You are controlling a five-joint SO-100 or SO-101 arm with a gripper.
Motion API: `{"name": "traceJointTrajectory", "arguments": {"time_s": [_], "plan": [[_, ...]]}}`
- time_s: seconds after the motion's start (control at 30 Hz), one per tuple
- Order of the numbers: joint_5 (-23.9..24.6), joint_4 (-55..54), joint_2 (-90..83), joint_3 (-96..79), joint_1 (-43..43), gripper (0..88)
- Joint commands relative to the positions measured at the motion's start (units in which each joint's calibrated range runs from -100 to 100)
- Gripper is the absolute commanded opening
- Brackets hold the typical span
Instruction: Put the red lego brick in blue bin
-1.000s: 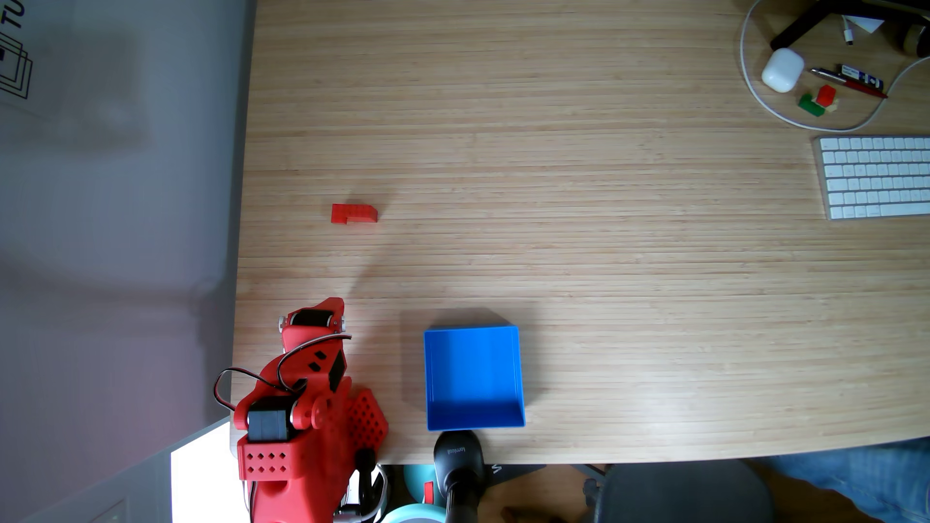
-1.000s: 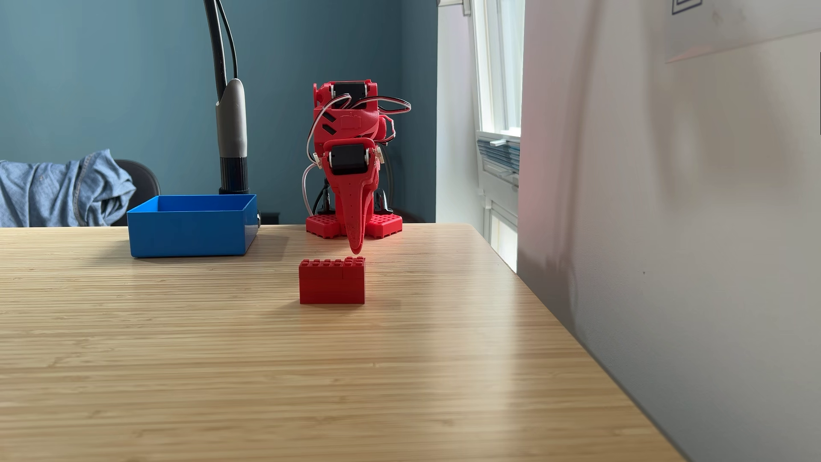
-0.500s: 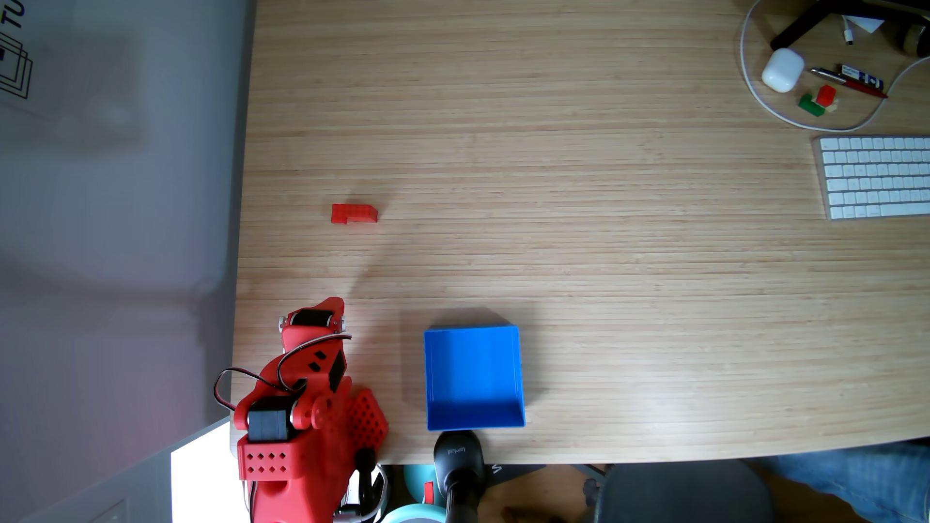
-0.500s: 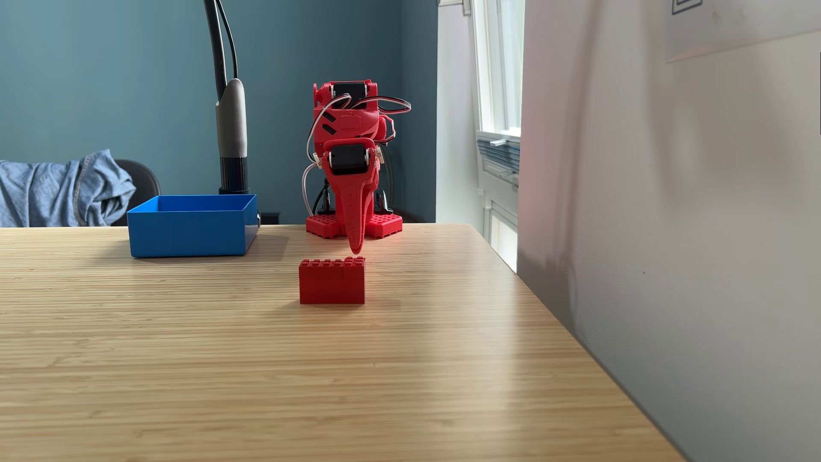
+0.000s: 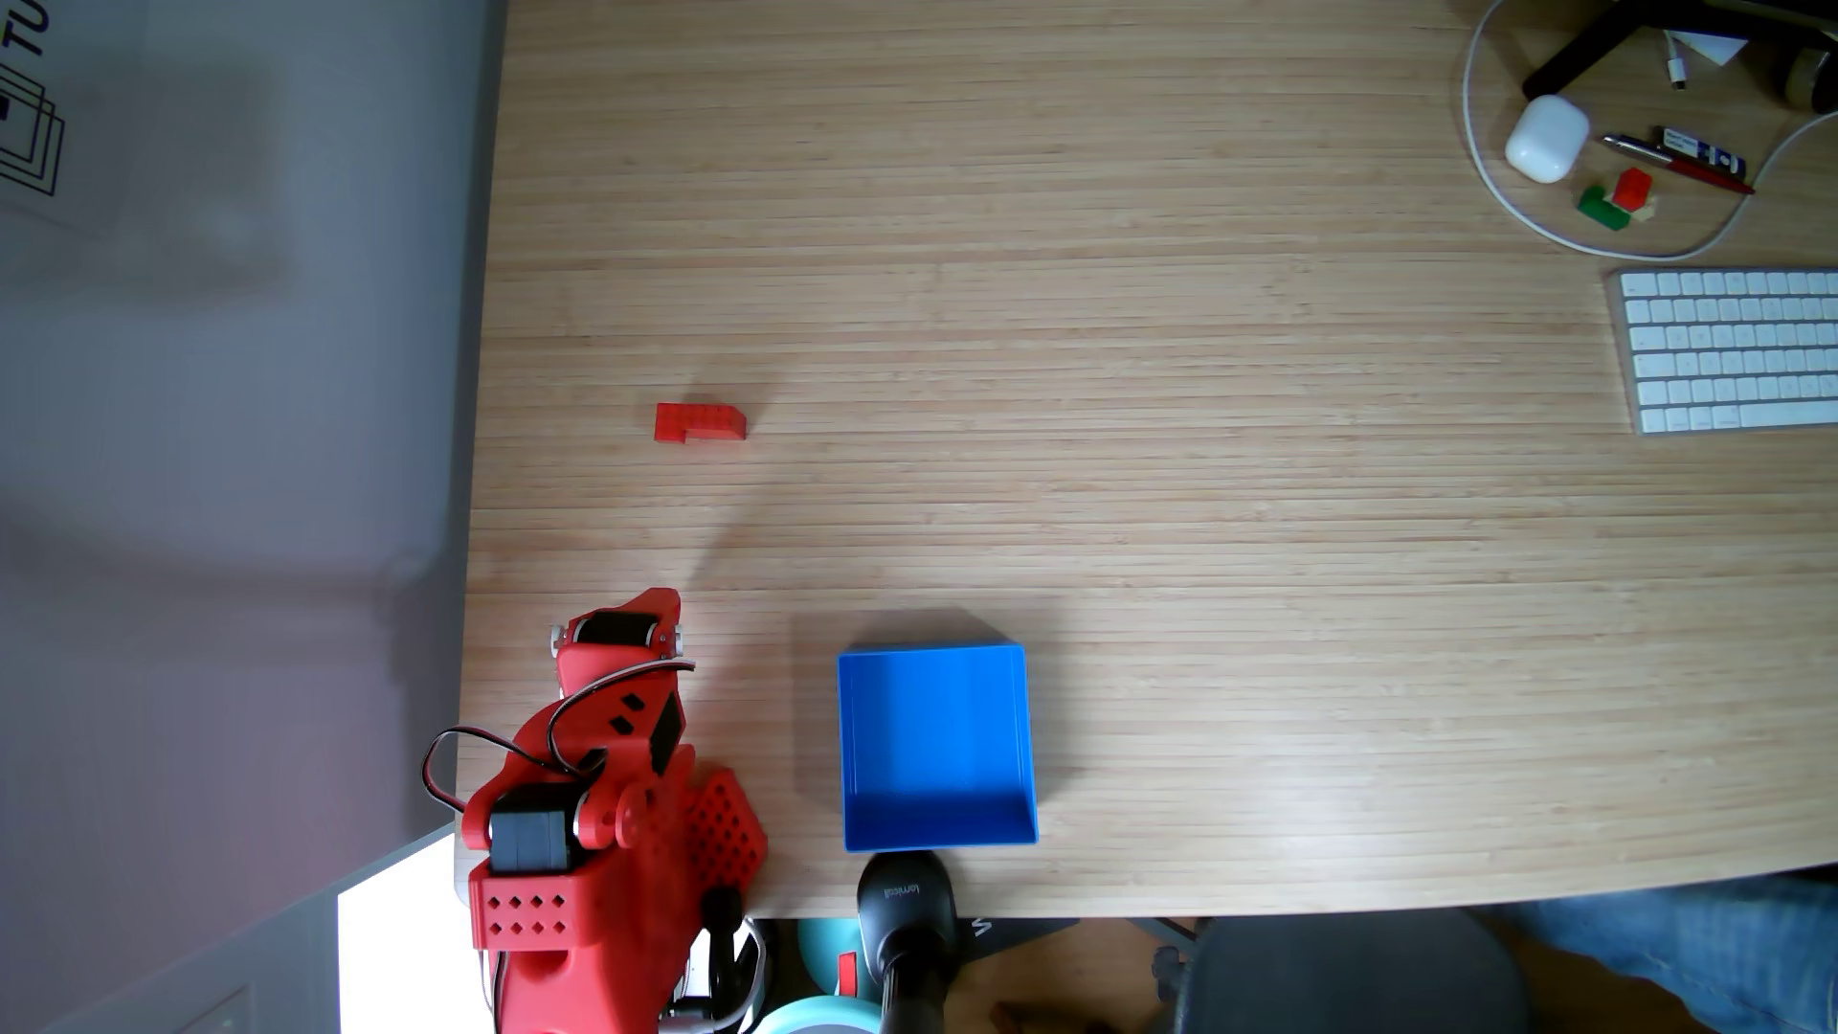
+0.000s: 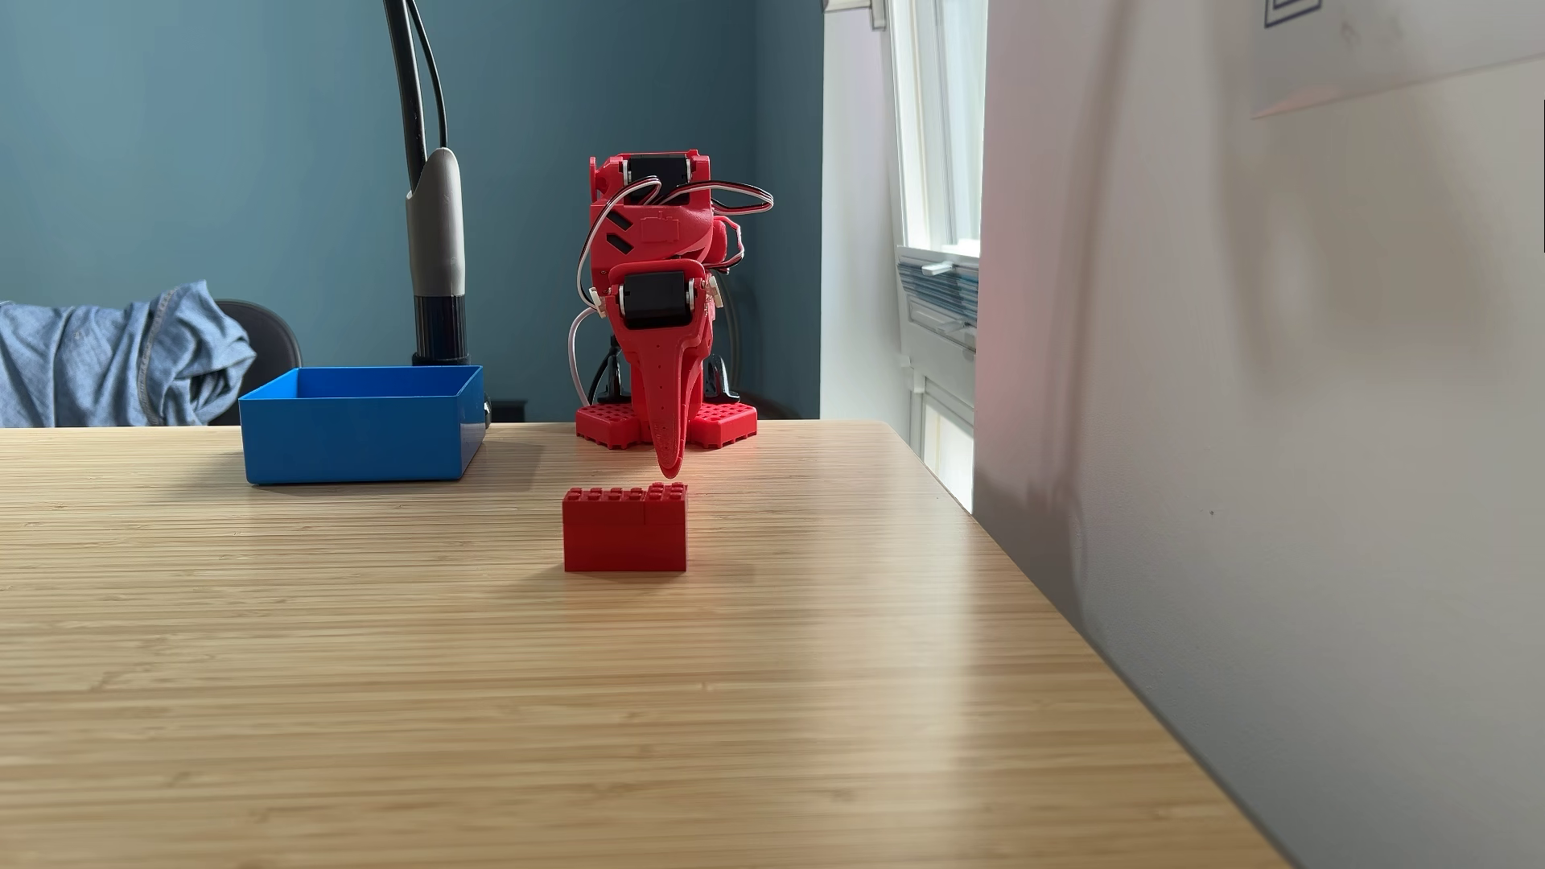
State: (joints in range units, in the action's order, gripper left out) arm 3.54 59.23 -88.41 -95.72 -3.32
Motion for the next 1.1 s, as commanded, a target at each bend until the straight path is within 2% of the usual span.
{"name": "traceJointTrajectory", "arguments": {"time_s": [0.0,1.07], "plan": [[0.0,-0.1,-0.2,0.0,-0.3,0.1],[1.1,-0.9,-0.1,1.2,-0.2,0.1]]}}
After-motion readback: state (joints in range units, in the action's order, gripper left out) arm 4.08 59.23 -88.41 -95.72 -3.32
